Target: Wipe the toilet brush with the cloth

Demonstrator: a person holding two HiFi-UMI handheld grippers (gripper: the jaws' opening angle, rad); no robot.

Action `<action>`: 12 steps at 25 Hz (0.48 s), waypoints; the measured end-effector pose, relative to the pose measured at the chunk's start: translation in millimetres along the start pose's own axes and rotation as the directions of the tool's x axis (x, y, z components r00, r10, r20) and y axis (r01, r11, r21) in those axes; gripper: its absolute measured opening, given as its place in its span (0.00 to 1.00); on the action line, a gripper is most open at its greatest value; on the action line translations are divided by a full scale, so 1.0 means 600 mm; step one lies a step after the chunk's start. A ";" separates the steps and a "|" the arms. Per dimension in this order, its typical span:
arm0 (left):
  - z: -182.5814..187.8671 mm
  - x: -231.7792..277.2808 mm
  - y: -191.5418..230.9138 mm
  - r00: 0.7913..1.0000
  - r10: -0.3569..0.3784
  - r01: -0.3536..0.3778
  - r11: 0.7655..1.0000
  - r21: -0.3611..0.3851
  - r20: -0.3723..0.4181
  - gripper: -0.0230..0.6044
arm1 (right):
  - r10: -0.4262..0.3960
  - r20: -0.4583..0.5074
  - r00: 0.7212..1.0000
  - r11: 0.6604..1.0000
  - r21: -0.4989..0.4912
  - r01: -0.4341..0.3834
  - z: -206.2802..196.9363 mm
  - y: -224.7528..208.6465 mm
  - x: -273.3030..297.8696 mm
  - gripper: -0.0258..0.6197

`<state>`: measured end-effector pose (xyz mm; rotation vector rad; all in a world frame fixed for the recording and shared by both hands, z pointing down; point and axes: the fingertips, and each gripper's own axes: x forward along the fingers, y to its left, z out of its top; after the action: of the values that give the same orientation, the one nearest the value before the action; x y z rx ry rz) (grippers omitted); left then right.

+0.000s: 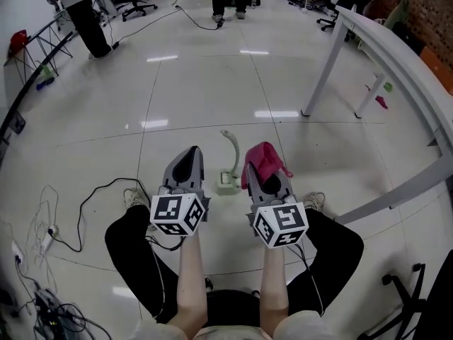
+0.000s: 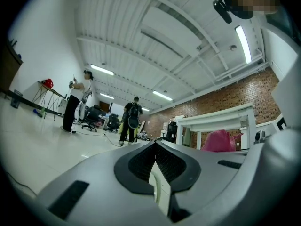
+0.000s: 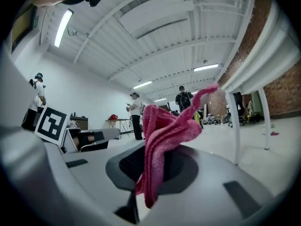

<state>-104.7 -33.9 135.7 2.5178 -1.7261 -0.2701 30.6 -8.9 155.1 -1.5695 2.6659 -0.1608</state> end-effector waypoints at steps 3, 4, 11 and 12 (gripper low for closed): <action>-0.025 -0.040 -0.015 0.999 0.008 -0.008 1.000 -0.002 -0.033 0.04 | -0.011 -0.011 1.000 1.000 0.005 0.011 -0.020 0.008 -0.038 0.09; -0.034 -0.057 -0.022 0.999 0.007 -0.007 1.000 -0.001 -0.045 0.04 | -0.015 -0.015 1.000 1.000 0.007 0.015 -0.028 0.013 -0.052 0.09; -0.091 -0.213 -0.088 0.995 -0.013 0.013 1.000 0.002 -0.102 0.04 | -0.059 -0.021 0.998 0.998 0.036 0.059 -0.083 0.059 -0.198 0.09; -0.094 -0.243 -0.097 0.994 -0.015 0.015 1.000 -0.001 -0.105 0.04 | -0.063 -0.020 0.998 0.997 0.037 0.063 -0.088 0.074 -0.224 0.09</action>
<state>-92.1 121.0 196.1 2.4969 -1.6690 -0.1356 52.6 133.4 200.7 -1.6497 2.6122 -0.2280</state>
